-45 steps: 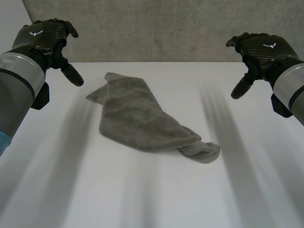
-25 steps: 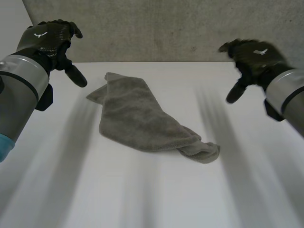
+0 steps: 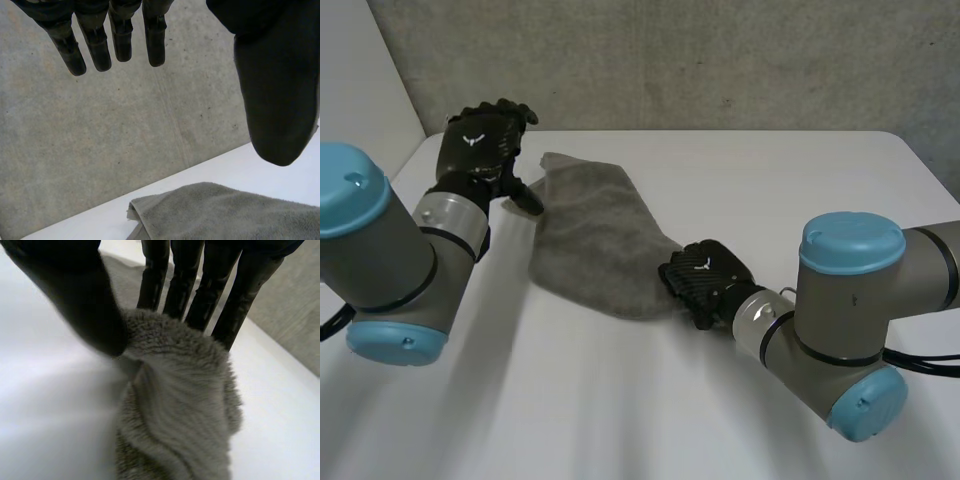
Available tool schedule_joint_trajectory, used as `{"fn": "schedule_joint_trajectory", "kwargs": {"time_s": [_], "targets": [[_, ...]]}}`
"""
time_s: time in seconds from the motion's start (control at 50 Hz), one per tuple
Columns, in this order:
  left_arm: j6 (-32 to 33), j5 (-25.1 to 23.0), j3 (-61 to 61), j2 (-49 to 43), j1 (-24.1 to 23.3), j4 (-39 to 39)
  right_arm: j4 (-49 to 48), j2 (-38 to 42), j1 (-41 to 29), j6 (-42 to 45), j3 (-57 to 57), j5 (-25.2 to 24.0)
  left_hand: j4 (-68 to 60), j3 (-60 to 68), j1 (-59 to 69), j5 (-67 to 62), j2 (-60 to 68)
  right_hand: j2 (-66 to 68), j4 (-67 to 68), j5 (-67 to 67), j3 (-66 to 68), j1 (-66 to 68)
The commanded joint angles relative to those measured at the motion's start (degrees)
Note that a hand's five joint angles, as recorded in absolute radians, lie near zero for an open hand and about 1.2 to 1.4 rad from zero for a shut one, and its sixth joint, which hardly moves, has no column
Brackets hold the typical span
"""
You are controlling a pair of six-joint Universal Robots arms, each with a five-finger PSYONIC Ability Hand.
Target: Fold the towel.
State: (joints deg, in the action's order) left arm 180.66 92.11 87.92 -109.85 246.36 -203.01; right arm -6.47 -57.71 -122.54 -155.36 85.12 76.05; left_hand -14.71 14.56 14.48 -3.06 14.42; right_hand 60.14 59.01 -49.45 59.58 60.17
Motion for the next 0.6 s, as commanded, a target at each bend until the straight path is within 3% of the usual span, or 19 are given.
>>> {"fn": "schedule_joint_trajectory", "kwargs": {"time_s": [0.02, 0.18, 0.22, 0.28, 0.36, 0.42, 0.52, 0.54, 0.56, 0.58, 0.6], "targets": [[0.1, 0.1, 0.8, -1.9, 0.1, -2.7, -0.9, -1.3, 0.6, 0.2, -0.3, 0.8, 4.2, -4.0, -3.9, 2.5, -3.9, 19.9, 21.0, -20.5, 20.4, 19.8], [0.2, 0.1, 1.6, -1.9, 0.2, -2.9, 5.1, -8.5, 8.1, 3.0, -1.5, 0.2, 4.2, -4.0, -3.9, 2.5, -3.9, 19.9, 21.0, -20.5, 20.4, 19.8], [0.2, 0.1, 1.7, -1.9, 0.3, -2.9, 13.3, -9.2, 11.0, 8.4, -3.5, -0.3, 4.2, -4.0, -3.9, 2.5, -3.9, 19.9, 21.0, -20.5, 20.4, 19.8], [0.2, 0.1, 1.8, -1.9, 0.3, -2.9, 17.9, -9.1, 12.9, 12.3, -4.4, -0.3, 4.2, -4.0, -3.9, 2.5, -3.9, 19.9, 21.0, -20.5, 20.4, 19.8], [0.2, 0.1, 1.8, -1.9, 0.2, -2.9, 28.1, -8.1, 19.9, 25.8, -5.4, 0.6, 4.2, -4.0, -3.9, 2.5, -3.9, 19.9, 21.0, -20.5, 20.4, 19.8], [0.3, 0.0, 1.8, -2.0, 0.2, -3.0, 29.2, -7.3, 22.5, 30.3, -6.0, 3.4, 4.2, -4.0, -3.9, 2.5, -3.9, 19.9, 21.0, -20.5, 20.4, 19.8], [0.4, -0.3, 1.8, -2.2, 0.1, -3.0, 27.2, -7.5, 23.0, 30.7, -7.1, 8.6, 4.2, -4.0, -3.9, 2.5, -3.9, 19.9, 21.0, -20.5, 20.4, 19.8], [0.4, -0.3, 1.8, -2.2, 0.1, -3.0, 26.3, -7.8, 22.7, 30.6, -7.2, 8.8, 4.2, -4.0, -3.9, 2.5, -3.9, 7.9, 9.1, -8.6, 8.5, 7.9], [0.4, -0.9, 1.8, -2.4, 0.0, -3.0, 26.2, -7.9, 22.7, 30.6, -7.2, 8.9, 3.8, -3.7, -3.6, 2.2, -3.5, 7.8, 8.9, -8.5, 8.4, 7.8], [0.4, -1.7, 1.7, -2.7, -0.1, -3.0, 25.0, -8.1, 22.6, 30.2, -7.2, 8.9, 3.5, -3.3, -3.3, 1.8, -3.2, -25.2, -24.0, 24.5, -24.6, -25.2], [0.4, -1.7, 1.7, -2.7, -0.1, -3.0, 25.0, -8.1, 22.6, 30.2, -7.2, 8.9, 3.5, -3.3, -3.3, 1.8, -3.2, -25.5, -24.4, 24.8, -24.9, -25.5]]}}
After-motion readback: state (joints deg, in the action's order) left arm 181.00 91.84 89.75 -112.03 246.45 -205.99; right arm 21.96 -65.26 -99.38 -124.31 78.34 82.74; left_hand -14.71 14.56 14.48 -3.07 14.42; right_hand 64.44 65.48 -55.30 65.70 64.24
